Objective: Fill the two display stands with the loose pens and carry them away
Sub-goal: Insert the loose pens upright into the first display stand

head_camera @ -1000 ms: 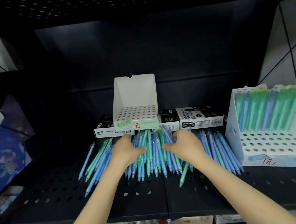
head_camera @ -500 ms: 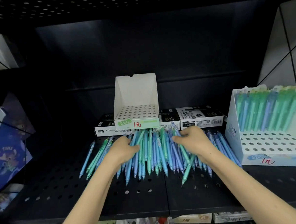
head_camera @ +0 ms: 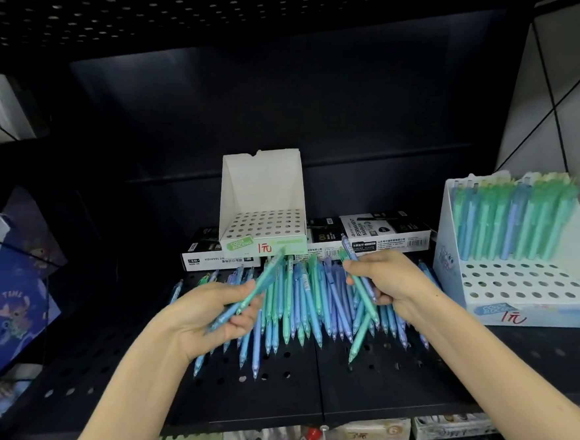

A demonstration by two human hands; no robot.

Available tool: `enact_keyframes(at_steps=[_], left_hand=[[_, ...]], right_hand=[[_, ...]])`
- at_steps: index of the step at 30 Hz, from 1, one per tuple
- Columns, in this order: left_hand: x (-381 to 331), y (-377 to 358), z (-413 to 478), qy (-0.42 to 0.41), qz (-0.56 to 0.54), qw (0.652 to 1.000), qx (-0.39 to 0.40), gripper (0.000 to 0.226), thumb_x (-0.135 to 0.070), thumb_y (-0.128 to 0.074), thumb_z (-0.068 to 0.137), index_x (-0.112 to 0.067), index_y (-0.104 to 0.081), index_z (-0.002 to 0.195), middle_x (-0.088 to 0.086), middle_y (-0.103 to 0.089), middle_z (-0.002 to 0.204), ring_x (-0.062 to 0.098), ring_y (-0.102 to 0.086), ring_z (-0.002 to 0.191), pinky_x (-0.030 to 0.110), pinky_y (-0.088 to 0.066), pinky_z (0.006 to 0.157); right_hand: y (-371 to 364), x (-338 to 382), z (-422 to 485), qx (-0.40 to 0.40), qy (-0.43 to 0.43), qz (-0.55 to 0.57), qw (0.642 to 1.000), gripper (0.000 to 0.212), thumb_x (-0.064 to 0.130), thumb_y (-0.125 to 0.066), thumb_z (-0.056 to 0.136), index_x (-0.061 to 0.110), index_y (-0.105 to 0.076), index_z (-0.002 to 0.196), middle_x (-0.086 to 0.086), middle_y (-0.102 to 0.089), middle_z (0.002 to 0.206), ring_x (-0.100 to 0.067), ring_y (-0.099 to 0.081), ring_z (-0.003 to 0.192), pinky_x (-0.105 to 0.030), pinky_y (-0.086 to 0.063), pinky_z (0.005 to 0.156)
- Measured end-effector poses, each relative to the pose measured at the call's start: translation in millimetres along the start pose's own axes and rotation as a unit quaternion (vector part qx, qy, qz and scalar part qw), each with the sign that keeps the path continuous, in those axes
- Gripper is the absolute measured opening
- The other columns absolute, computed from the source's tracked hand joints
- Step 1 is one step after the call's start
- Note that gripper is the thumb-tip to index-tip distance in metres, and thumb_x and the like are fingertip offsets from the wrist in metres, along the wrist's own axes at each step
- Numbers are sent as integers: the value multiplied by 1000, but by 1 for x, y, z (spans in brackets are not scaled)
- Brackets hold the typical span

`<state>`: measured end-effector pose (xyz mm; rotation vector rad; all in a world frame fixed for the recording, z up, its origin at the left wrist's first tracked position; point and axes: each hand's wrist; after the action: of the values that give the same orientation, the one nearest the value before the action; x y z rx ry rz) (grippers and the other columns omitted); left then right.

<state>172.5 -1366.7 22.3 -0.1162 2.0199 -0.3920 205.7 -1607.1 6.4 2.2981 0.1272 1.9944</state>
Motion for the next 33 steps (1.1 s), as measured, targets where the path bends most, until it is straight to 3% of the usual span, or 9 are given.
enact_keyframes(at_steps=[3, 7, 11, 13, 17, 24, 30, 31, 33], left_hand=[[-1, -9, 0, 33, -158, 986, 40, 46, -6, -59, 73, 10, -51, 116, 7, -47, 64, 10, -40, 54, 16, -39, 41], [0, -23, 9, 52, -272, 954, 113, 70, 24, -77, 46, 17, -54, 111, 12, -47, 66, 18, -48, 49, 25, -45, 41], [3, -50, 27, 59, -283, 953, 87, 22, 5, -53, 81, 11, -54, 102, 10, -45, 62, 13, -44, 52, 20, -42, 39], [4, -60, 39, 48, -278, 957, 60, 14, -2, -44, 91, 7, -54, 96, 10, -45, 63, 12, -41, 57, 19, -40, 38], [11, -76, 54, 24, -212, 976, 37, 14, -3, -43, 95, 5, -55, 91, 13, -48, 68, 16, -47, 60, 23, -50, 43], [18, -88, 55, -32, -115, 993, 14, 10, -1, -45, 94, 2, -55, 93, 12, -49, 72, 20, -51, 63, 26, -55, 49], [20, -108, 49, -154, 136, 979, 15, 14, -14, -43, 98, -9, -56, 99, 6, -62, 79, 16, -61, 71, 29, -55, 75], [21, -112, 48, -161, 154, 974, 34, 17, -16, -41, 99, -11, -57, 98, 5, -64, 79, 16, -63, 71, 30, -56, 76], [22, -119, 47, -160, 168, 970, 71, 21, -20, -38, 100, -10, -56, 101, 6, -61, 75, 15, -63, 63, 26, -56, 64]], right_hand=[[2, 0, -1, -1, 0, 20, 1000, 15, 17, -64, 87, 3, -64, 79, 1, -61, 53, -11, -32, 39, -18, -23, 33], [7, 0, 0, 8, -4, 61, 998, 19, 18, -65, 86, 3, -65, 75, 0, -57, 50, -8, -34, 34, -18, -26, 35], [4, -2, 0, -13, 7, 51, 999, 16, 15, -63, 88, -1, -63, 85, -5, -61, 64, -8, -36, 38, -19, -27, 35], [-1, -4, 1, -20, 11, 42, 999, 18, 14, -61, 89, -4, -61, 87, -10, -59, 66, -10, -36, 39, -19, -28, 34], [-6, -9, 5, -30, 24, 27, 999, 18, 13, -61, 89, -1, -60, 80, -20, -53, 70, -11, -37, 36, -18, -32, 32], [-3, -7, 7, -43, 30, 79, 995, 16, 13, -62, 89, -1, -61, 81, -7, -56, 55, -11, -39, 34, -21, -34, 33], [7, 8, 1, -16, 67, 172, 983, 22, 19, -60, 90, 2, -62, 75, -4, -55, 50, -12, -43, 39, -23, -40, 40], [8, 10, -1, -15, 82, 168, 982, 24, 21, -60, 90, 3, -62, 74, -3, -54, 47, -13, -43, 39, -24, -41, 42], [10, 13, -4, -29, 114, 150, 982, 25, 22, -60, 90, 2, -61, 76, -3, -51, 45, -15, -43, 40, -24, -42, 43]])
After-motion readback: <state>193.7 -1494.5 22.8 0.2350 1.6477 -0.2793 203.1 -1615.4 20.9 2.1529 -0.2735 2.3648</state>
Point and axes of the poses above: each hand's wrist, its own z-axis towards the middle knuckle, its own y-axis out of the back of the hand, x = y × z
